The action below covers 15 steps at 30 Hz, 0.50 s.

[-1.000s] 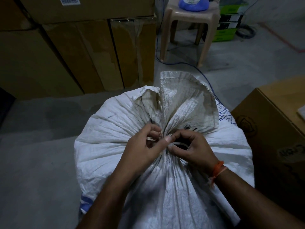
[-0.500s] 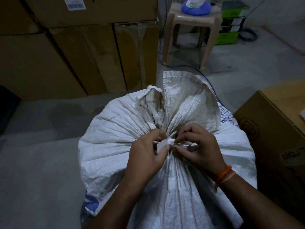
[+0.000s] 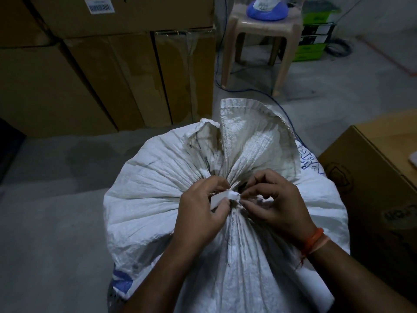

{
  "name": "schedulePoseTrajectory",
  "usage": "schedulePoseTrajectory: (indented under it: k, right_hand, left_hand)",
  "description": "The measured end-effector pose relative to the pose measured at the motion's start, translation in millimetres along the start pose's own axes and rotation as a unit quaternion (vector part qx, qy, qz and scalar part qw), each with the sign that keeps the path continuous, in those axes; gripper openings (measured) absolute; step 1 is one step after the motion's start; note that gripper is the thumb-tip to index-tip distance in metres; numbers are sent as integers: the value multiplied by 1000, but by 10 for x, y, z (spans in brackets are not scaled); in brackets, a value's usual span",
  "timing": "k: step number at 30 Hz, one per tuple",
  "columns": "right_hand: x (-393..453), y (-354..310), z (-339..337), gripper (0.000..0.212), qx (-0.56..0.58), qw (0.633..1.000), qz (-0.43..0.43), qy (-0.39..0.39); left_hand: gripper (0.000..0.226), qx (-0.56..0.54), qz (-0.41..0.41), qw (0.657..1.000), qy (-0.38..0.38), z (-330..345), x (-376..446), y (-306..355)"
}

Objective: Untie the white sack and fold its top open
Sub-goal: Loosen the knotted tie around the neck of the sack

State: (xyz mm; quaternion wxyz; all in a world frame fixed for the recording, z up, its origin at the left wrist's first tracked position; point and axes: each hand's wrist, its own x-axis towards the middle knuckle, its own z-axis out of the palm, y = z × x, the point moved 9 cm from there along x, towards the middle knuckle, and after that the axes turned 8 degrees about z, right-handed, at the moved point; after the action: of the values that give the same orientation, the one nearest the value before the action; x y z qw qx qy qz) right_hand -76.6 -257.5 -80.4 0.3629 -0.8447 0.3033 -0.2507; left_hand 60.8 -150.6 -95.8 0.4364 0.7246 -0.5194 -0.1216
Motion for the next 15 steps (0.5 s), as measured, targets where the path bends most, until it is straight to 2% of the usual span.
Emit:
schedulePoseTrajectory:
  k: [3, 6, 12, 13, 15]
  right_hand:
    - [-25, 0, -158, 5, -15, 999, -33, -14]
    - [-65, 64, -304, 6, -15, 999, -22, -28]
    - [-267, 150, -73, 15, -13, 970, -24, -240]
    - [-271, 139, -28, 19, 5, 968, -10, -251]
    - [-189, 99, 21, 27, 16, 980, 8, -199]
  left_hand:
    - [24, -6, -5, 1000, -7, -18, 7, -16]
    - [25, -22, -14, 1000, -8, -22, 0, -48]
    - [25, -49, -49, 998, 1, -12, -30, -104]
    - [24, -53, -55, 997, 1, -6, -37, -112]
    - [19, -60, -71, 996, -5, 11, -52, -131]
